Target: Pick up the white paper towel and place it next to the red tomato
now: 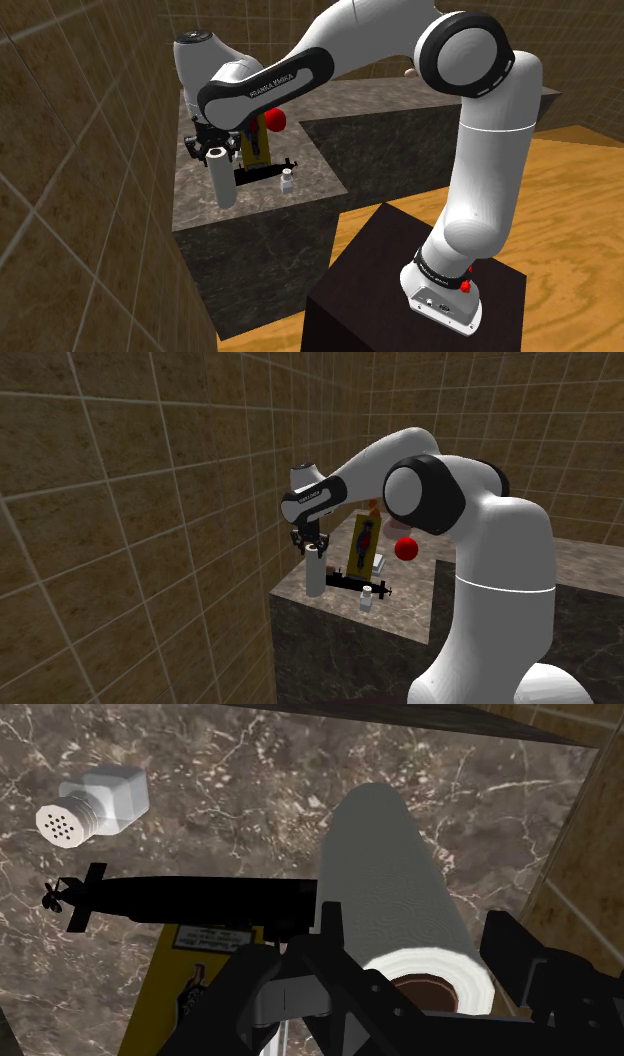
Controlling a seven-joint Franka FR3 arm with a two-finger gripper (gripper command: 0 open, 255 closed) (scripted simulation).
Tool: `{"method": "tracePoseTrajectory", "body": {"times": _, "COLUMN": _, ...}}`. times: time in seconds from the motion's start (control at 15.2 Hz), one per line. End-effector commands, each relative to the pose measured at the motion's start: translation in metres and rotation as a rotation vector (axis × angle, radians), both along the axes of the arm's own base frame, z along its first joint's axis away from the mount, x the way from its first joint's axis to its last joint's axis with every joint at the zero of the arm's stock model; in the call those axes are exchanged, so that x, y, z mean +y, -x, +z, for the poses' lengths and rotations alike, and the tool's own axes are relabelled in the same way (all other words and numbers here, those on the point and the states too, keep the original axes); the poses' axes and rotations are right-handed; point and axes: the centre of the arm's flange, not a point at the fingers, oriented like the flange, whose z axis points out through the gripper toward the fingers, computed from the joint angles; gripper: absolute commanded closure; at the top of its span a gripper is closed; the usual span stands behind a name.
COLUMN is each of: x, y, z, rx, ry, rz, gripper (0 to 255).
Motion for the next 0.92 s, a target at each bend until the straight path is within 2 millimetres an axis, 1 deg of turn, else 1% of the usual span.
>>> {"method": "tracePoseTrajectory", "body": {"times": 0.0, "x": 0.0, "y": 0.0, "z": 0.005, "rx": 0.0, "ry": 0.0, "rz": 0.0, "gripper": 255}}
{"method": "tracePoseTrajectory", "body": {"times": 0.86, "x": 0.0, "y": 0.0, "z": 0.074, "rx": 0.0, "ry": 0.0, "rz": 0.0, "gripper": 255}}
